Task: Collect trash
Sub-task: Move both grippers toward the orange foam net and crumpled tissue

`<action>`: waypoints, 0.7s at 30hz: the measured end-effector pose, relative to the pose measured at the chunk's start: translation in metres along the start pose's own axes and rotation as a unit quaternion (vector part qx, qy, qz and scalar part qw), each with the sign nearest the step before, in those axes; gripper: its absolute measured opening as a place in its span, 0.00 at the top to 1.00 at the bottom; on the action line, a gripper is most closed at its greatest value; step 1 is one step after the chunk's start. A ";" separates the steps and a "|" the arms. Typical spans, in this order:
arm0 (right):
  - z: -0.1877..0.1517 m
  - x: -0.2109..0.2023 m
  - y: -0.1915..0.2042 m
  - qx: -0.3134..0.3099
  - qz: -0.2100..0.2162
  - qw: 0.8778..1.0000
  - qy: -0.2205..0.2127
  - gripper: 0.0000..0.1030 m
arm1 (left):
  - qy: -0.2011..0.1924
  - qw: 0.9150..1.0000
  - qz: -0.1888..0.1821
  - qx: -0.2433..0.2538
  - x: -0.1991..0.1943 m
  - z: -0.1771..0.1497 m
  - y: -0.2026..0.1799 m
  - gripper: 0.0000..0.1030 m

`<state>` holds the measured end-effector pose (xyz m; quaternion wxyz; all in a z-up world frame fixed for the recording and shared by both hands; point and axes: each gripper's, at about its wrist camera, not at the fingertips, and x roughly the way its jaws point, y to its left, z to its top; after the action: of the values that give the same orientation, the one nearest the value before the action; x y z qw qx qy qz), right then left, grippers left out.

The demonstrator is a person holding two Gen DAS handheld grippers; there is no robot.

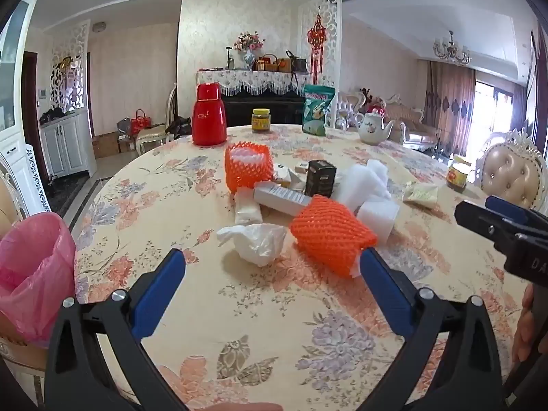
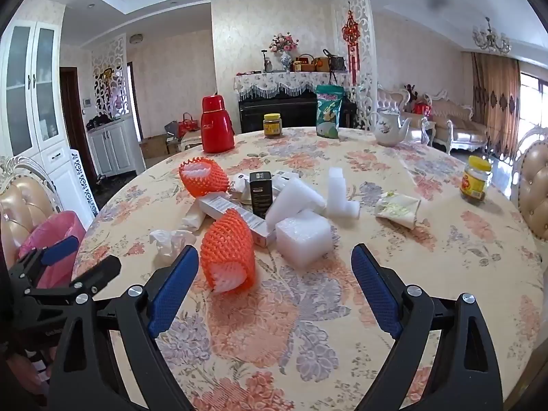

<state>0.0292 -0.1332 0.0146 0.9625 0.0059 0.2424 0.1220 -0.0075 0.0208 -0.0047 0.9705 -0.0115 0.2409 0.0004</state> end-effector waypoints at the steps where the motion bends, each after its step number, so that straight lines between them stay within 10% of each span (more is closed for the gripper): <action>1: 0.000 0.001 0.001 -0.002 0.001 1.000 0.001 0.17 | 0.001 1.000 0.000 0.000 0.002 -0.001 0.002 0.04; 21: 0.006 0.019 -0.018 0.006 -0.017 1.000 0.012 0.17 | -0.005 1.000 0.016 -0.012 0.026 0.007 0.010 0.04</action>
<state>0.0521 -0.1456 0.0100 0.9614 0.0059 0.2545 0.1040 0.0182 0.0313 -0.0110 0.9712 -0.0194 0.2366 0.0192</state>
